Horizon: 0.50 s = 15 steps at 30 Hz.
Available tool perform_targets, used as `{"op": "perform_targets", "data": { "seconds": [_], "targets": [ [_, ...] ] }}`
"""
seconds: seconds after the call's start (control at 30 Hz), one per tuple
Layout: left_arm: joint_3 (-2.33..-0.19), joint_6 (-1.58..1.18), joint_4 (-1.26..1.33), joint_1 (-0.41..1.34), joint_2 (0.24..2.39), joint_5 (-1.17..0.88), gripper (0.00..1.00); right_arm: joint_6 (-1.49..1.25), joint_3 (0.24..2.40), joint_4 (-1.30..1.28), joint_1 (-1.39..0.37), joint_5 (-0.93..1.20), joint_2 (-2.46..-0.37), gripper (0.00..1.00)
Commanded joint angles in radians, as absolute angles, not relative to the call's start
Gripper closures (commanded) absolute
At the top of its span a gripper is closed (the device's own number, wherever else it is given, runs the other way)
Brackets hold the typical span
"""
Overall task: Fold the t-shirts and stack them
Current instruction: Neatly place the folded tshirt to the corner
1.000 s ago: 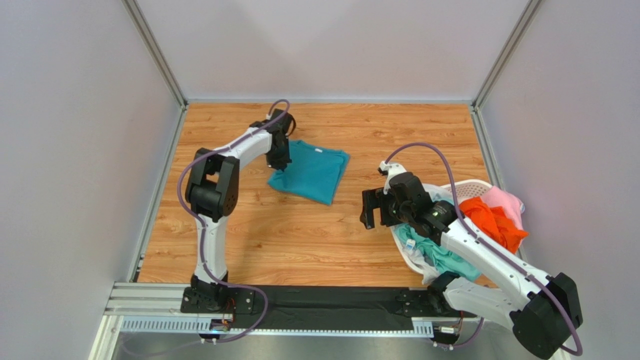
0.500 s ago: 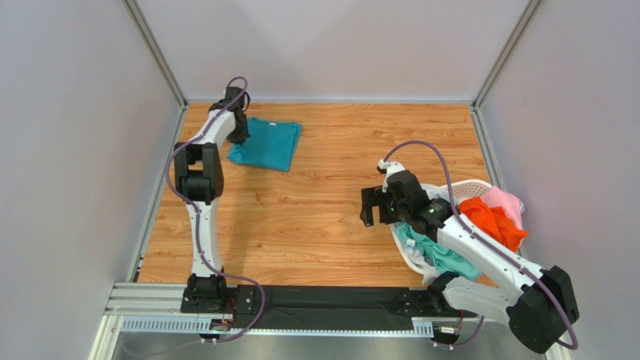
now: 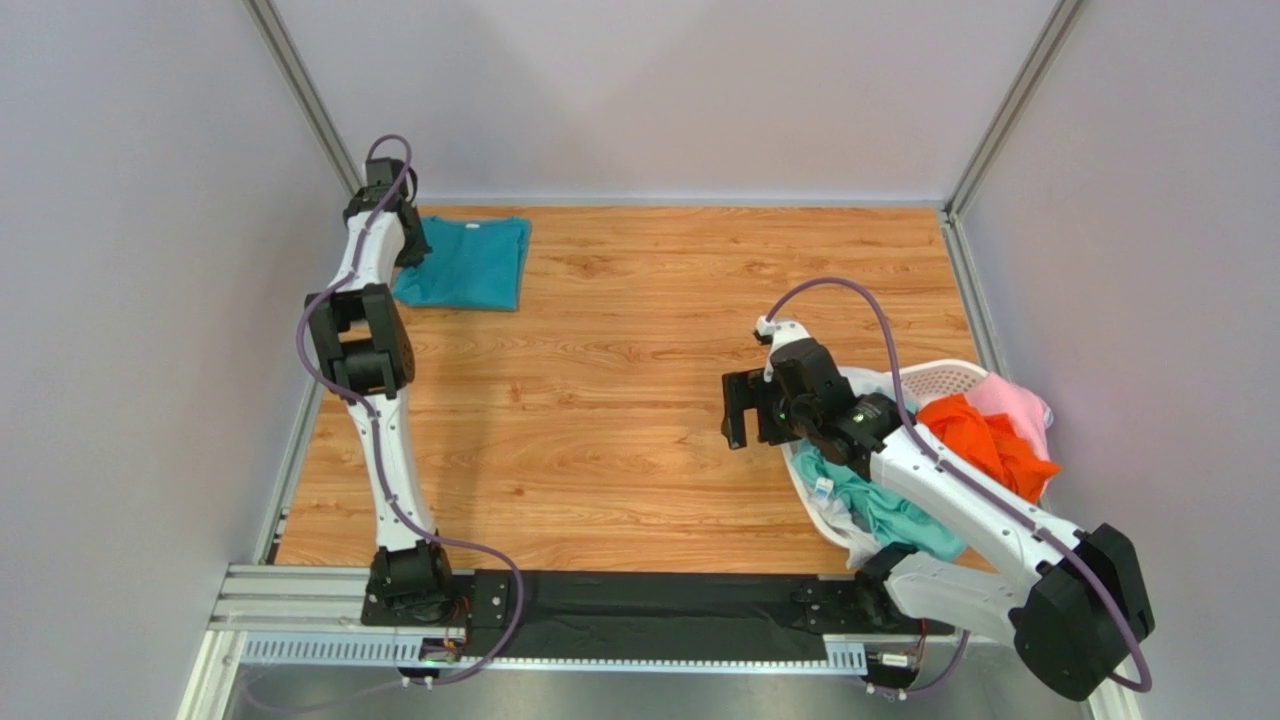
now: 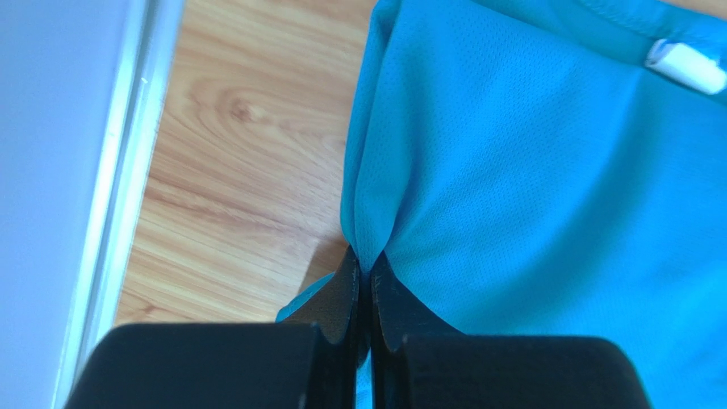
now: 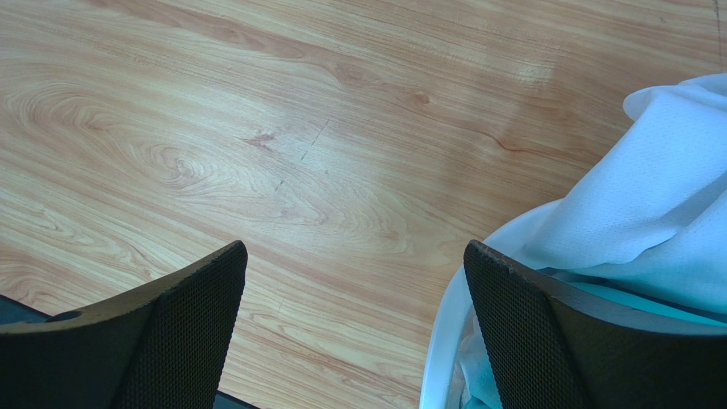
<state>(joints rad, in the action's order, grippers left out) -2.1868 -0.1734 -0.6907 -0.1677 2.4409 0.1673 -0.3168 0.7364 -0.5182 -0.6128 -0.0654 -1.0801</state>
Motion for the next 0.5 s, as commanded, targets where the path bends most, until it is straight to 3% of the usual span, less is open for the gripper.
{"op": "perform_targets", "data": {
  "seconds": [0.0,0.2,0.33,0.4,0.47],
  "targets": [
    [-2.250,-0.149,-0.658,-0.163,2.433,0.170,1.00,-0.321,0.775,-0.563,-0.604,-0.120,-1.094,0.00],
    [-2.240,-0.109,-0.634,-0.163,2.425,0.271,0.99,-0.328,0.801,-0.566,-0.606,-0.118,-1.134,0.00],
    [-2.238,-0.107,-0.621,-0.163,2.424,0.324,0.88,-0.330,0.810,-0.572,-0.606,-0.118,-1.149,0.00],
    [-2.240,-0.118,-0.620,-0.163,2.424,0.354,0.75,-0.333,0.811,-0.575,-0.606,-0.121,-1.146,0.00],
    [-2.240,-0.126,-0.617,-0.163,2.421,0.350,0.54,-0.334,0.811,-0.577,-0.606,-0.120,-1.141,0.00]
  ]
}}
